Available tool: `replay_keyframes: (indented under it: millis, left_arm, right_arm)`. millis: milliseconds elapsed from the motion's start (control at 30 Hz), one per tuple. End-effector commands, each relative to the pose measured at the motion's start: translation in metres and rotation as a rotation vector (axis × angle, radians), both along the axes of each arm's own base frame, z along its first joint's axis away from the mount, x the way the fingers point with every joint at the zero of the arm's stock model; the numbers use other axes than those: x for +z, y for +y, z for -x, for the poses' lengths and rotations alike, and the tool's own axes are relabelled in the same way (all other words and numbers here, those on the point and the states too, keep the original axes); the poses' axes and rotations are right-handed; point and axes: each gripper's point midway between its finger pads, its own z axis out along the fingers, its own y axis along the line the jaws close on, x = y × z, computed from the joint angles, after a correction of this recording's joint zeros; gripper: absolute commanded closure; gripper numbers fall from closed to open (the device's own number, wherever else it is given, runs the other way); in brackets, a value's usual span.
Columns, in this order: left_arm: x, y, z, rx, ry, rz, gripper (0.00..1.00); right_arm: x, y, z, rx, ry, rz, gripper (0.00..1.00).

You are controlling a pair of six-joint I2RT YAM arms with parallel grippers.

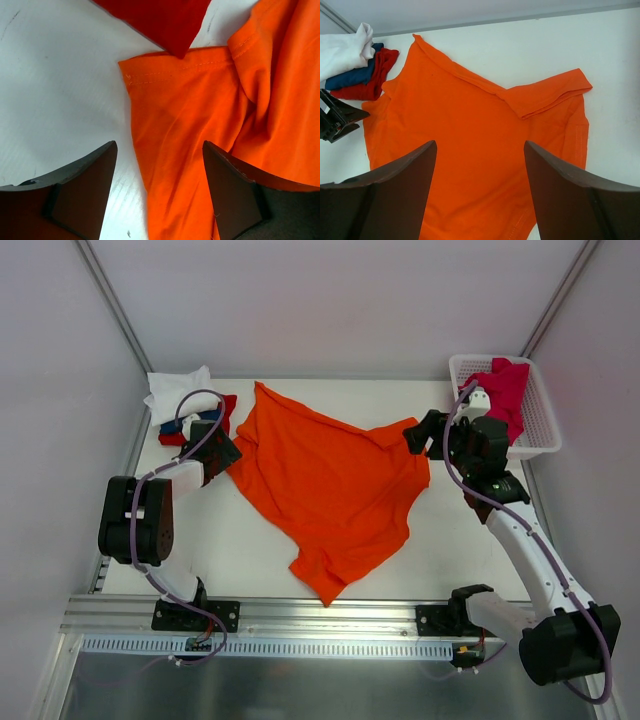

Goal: Fold and stack the t-shirts
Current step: Flatten out the tshirt

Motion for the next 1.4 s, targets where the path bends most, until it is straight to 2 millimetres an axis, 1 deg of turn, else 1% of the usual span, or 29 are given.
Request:
replay_keyframes:
  millis: [0,133,233,300,367,533,633,667,733,767,833,900,933,967,1067,1133,1167,1200,1333,1367]
  left_arm:
    - [0.008,0.003,-0.008,0.025,-0.044,0.026,0.31]
    - [0.003,0.013,-0.003,0.059,-0.025,0.016,0.31]
    - [0.000,0.020,0.002,0.090,-0.012,0.017,0.34]
    - [-0.004,0.025,0.005,0.113,-0.001,0.023,0.34]
    - [-0.005,0.024,0.007,0.118,0.003,0.037,0.34]
    - [-0.010,0.029,0.011,0.158,0.044,0.027,0.35]
    - [-0.010,0.031,0.008,0.173,0.050,0.028,0.41]
    - [-0.010,0.030,0.004,0.175,0.050,0.033,0.42]
    - [-0.016,0.028,0.002,0.169,0.067,0.039,0.43]
    - [-0.013,0.027,-0.002,0.167,0.060,0.044,0.46]
    - [-0.015,0.027,-0.005,0.167,0.066,0.043,0.47]
    - [-0.012,0.027,-0.011,0.164,0.060,0.044,0.47]
    - [-0.015,0.027,-0.011,0.162,0.073,0.042,0.47]
    - [-0.012,0.027,-0.016,0.159,0.064,0.043,0.47]
    - [-0.013,0.026,-0.020,0.154,0.074,0.043,0.58]
    - [-0.014,0.026,-0.020,0.156,0.075,0.045,0.74]
    - [-0.014,0.026,-0.020,0.158,0.075,0.047,0.79]
    - [-0.014,0.025,-0.020,0.158,0.077,0.048,0.82]
    - [-0.014,0.023,-0.017,0.149,0.079,0.061,1.00]
    - [-0.018,0.022,-0.011,0.151,0.091,0.066,1.00]
  right_arm:
    - [0.012,0.006,0.006,0.025,-0.028,-0.038,0.26]
    - [0.016,0.008,0.007,0.032,-0.036,-0.051,0.26]
    - [0.019,0.008,0.009,0.034,-0.043,-0.053,0.26]
    - [0.020,0.008,0.010,0.035,-0.047,-0.056,0.26]
    - [0.023,0.008,0.012,0.039,-0.054,-0.060,0.26]
    - [0.028,0.010,0.017,0.048,-0.066,-0.074,0.26]
    - [0.034,0.011,0.020,0.054,-0.079,-0.089,0.26]
    - [0.034,0.011,0.021,0.058,-0.079,-0.090,0.26]
    - [0.035,0.011,0.022,0.059,-0.082,-0.094,0.26]
    - [0.035,0.012,0.022,0.060,-0.081,-0.096,0.27]
    - [0.036,0.011,0.024,0.063,-0.085,-0.099,0.27]
    - [0.038,0.013,0.026,0.069,-0.087,-0.108,0.27]
    - [0.039,0.012,0.028,0.071,-0.094,-0.111,0.27]
    - [0.040,0.013,0.029,0.073,-0.095,-0.115,0.27]
    - [0.044,0.012,0.032,0.070,-0.110,-0.116,0.27]
    - [0.045,0.012,0.033,0.072,-0.113,-0.116,0.28]
    - [0.045,0.012,0.033,0.074,-0.113,-0.119,0.28]
    - [0.046,0.013,0.034,0.078,-0.112,-0.125,0.28]
    - [0.046,0.015,0.035,0.086,-0.111,-0.129,0.28]
    - [0.045,0.016,0.035,0.086,-0.111,-0.129,0.28]
